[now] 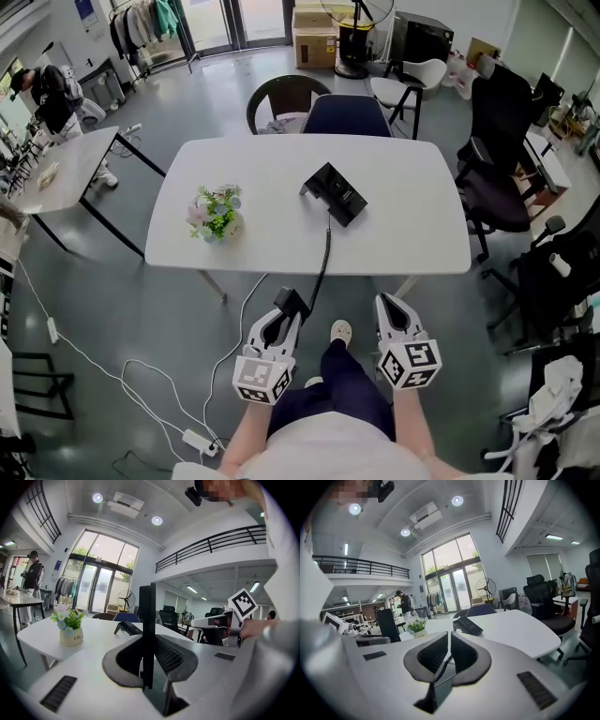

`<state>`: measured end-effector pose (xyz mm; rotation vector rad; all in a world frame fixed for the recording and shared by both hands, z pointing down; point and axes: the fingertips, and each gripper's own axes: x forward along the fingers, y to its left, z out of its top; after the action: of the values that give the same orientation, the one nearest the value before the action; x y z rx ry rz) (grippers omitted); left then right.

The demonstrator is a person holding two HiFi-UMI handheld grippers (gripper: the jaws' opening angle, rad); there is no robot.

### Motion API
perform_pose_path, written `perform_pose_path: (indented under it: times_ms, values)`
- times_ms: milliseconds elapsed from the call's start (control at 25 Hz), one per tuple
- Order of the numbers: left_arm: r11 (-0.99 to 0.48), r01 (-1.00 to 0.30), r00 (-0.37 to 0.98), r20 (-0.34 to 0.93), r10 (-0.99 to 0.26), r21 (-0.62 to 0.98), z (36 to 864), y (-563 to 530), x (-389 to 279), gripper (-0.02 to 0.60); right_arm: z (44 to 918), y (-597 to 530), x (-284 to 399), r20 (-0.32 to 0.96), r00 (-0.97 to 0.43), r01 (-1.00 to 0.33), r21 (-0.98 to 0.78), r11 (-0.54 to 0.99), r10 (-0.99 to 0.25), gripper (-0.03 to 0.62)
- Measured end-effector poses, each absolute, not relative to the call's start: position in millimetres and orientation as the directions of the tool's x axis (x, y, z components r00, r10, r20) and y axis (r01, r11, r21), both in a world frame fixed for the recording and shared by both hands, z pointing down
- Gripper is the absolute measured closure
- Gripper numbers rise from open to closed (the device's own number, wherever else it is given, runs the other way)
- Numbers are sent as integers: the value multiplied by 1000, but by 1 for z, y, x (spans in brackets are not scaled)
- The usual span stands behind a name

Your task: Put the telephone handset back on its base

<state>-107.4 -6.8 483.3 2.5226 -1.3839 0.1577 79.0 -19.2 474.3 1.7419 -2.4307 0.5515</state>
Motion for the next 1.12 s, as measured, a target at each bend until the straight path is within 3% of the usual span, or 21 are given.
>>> perform_pose_path:
  times_ms: [1120]
  values:
    - [-524, -819, 564, 166, -809, 234, 473, -162, -48, 499, 474, -171, 128, 277, -361, -923, -242, 299, -890, 553]
